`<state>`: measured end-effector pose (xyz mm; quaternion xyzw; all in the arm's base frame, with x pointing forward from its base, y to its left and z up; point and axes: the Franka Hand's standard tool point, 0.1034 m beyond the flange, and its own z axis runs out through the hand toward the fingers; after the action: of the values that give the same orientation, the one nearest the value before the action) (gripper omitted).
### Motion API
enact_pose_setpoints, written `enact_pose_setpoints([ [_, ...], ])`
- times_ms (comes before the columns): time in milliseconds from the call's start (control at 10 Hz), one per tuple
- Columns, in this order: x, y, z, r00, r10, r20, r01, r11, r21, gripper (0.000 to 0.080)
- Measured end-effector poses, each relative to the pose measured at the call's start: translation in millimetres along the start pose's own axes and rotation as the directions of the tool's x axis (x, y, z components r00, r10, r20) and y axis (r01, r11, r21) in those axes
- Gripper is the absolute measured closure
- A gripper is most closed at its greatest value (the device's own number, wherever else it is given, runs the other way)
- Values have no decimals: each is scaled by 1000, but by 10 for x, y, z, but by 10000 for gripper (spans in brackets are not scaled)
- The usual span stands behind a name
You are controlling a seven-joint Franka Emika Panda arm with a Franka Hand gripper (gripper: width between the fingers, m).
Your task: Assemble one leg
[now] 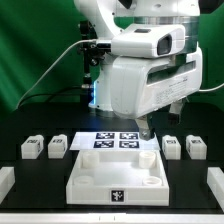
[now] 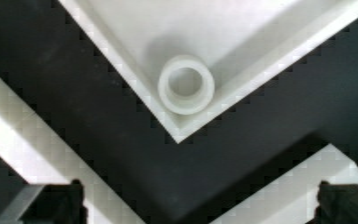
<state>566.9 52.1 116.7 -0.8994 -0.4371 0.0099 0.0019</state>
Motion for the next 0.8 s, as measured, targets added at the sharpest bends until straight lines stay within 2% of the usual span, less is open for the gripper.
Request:
enact_pose_setpoints([
  [800, -2, 0, 4, 1000, -18, 0, 18, 1000, 1, 150],
])
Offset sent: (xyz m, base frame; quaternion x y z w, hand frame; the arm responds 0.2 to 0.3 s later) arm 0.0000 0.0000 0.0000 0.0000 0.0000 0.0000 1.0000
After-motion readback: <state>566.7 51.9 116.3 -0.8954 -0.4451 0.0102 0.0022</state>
